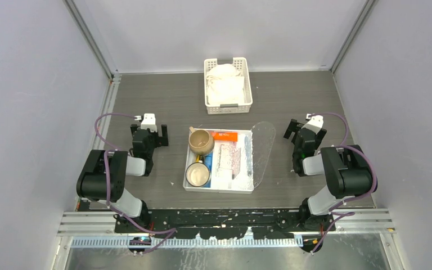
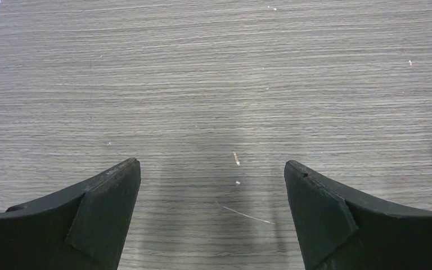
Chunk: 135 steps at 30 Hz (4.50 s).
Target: Prepare toiletry sets of a toothbrush and toothpaste on the tray
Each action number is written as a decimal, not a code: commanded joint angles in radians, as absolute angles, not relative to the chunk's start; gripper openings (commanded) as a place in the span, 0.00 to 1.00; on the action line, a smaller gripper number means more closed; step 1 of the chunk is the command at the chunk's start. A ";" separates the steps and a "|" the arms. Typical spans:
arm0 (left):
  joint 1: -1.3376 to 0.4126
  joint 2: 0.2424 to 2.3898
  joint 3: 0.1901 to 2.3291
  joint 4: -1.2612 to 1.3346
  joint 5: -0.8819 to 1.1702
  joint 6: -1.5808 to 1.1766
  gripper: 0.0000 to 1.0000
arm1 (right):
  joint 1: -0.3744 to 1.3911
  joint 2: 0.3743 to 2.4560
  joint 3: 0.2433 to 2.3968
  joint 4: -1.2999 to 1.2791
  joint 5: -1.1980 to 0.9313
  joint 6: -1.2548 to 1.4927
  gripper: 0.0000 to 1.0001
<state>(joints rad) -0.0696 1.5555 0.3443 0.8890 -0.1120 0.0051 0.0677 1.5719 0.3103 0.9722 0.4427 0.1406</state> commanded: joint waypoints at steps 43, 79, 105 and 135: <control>-0.052 1.406 1.119 0.150 0.424 -0.405 1.00 | 0.100 1.968 1.728 -0.375 -0.297 0.503 1.00; 0.031 1.500 1.030 0.190 0.603 -0.492 1.00 | 0.221 2.290 2.116 -0.639 0.081 0.314 0.01; -0.110 1.406 1.034 0.020 0.518 -0.410 1.00 | -0.015 1.866 1.302 -0.122 0.346 1.026 0.01; -0.131 1.337 0.972 -0.044 0.462 -0.379 1.00 | -0.050 1.833 1.545 -0.011 0.106 0.725 1.00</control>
<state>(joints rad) -0.1184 1.3884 0.9878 -0.0505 0.4881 -0.3866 -0.1013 1.9503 1.5028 -0.1234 0.3553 0.9096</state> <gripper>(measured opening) 0.996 0.995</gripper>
